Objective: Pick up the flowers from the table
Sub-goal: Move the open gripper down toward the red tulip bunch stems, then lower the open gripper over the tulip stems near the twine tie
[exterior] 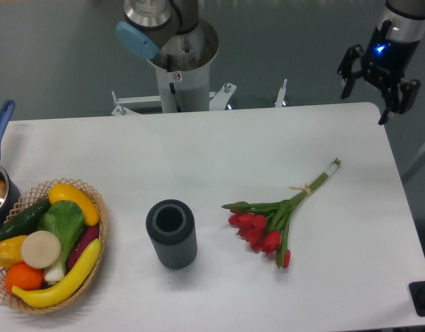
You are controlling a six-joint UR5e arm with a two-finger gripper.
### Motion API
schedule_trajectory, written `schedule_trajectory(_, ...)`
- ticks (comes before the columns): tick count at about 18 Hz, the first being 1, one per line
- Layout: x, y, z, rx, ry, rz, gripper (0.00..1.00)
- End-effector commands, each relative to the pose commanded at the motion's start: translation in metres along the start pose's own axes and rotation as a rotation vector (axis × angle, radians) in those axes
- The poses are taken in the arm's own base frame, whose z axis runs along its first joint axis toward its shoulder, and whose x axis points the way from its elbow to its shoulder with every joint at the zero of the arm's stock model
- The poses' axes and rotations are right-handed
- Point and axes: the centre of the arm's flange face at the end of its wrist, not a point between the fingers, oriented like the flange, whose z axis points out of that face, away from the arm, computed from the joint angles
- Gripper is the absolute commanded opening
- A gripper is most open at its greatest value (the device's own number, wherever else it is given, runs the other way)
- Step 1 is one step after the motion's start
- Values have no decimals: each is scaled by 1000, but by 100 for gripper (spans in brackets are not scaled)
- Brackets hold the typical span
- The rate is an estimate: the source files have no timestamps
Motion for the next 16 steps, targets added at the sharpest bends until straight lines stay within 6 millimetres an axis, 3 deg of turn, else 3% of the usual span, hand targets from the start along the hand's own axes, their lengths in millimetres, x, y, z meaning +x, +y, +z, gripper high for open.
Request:
schedule_trajectory(8,6,-29,41,12,41,-120,100)
schedule_trajectory(16,13,-36,121,22,123,-118,100)
